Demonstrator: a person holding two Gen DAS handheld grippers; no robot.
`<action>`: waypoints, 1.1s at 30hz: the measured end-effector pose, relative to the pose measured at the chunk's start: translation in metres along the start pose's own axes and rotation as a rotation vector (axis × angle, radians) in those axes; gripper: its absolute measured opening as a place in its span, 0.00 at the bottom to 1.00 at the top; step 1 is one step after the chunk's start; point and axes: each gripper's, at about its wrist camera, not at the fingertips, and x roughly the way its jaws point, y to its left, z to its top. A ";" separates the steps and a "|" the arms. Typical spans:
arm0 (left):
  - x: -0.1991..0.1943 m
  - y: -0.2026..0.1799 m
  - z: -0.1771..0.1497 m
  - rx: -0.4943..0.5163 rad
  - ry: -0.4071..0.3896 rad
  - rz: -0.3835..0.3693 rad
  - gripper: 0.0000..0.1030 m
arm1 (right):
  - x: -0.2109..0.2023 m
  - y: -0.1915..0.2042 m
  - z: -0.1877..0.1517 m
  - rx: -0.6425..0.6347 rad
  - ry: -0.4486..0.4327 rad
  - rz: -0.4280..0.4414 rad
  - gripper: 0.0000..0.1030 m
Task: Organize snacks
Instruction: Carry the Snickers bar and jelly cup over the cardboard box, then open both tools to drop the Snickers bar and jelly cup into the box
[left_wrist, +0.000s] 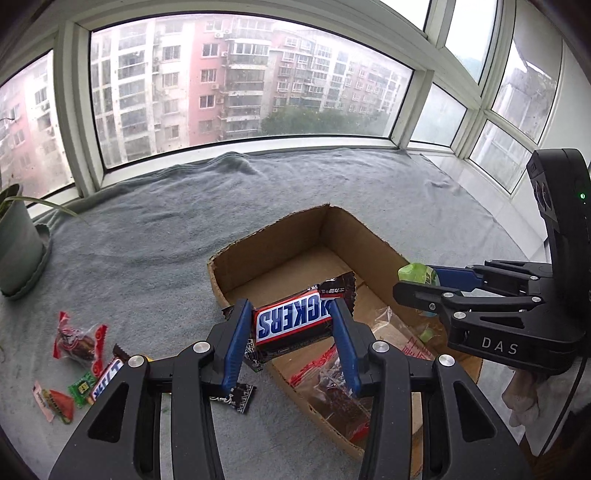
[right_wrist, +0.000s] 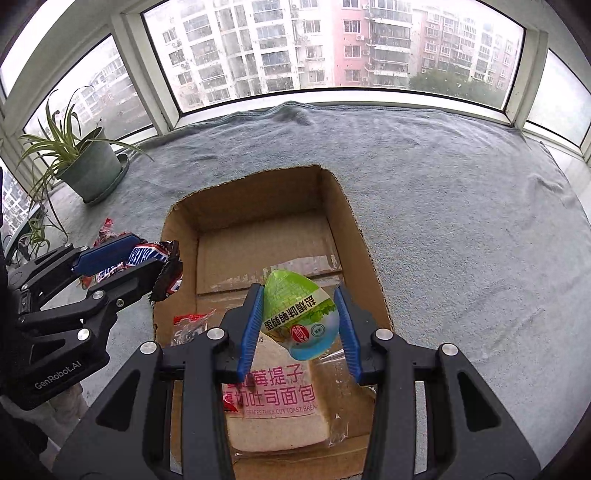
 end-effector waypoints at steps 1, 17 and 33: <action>0.002 -0.002 0.001 0.004 0.005 -0.002 0.41 | 0.001 -0.001 0.000 0.000 0.001 0.001 0.40; 0.008 -0.017 0.008 0.031 0.026 -0.007 0.51 | -0.006 -0.006 -0.003 0.009 -0.015 -0.037 0.56; -0.017 0.001 0.000 0.023 -0.008 -0.010 0.52 | -0.024 0.023 -0.007 0.009 -0.046 -0.065 0.67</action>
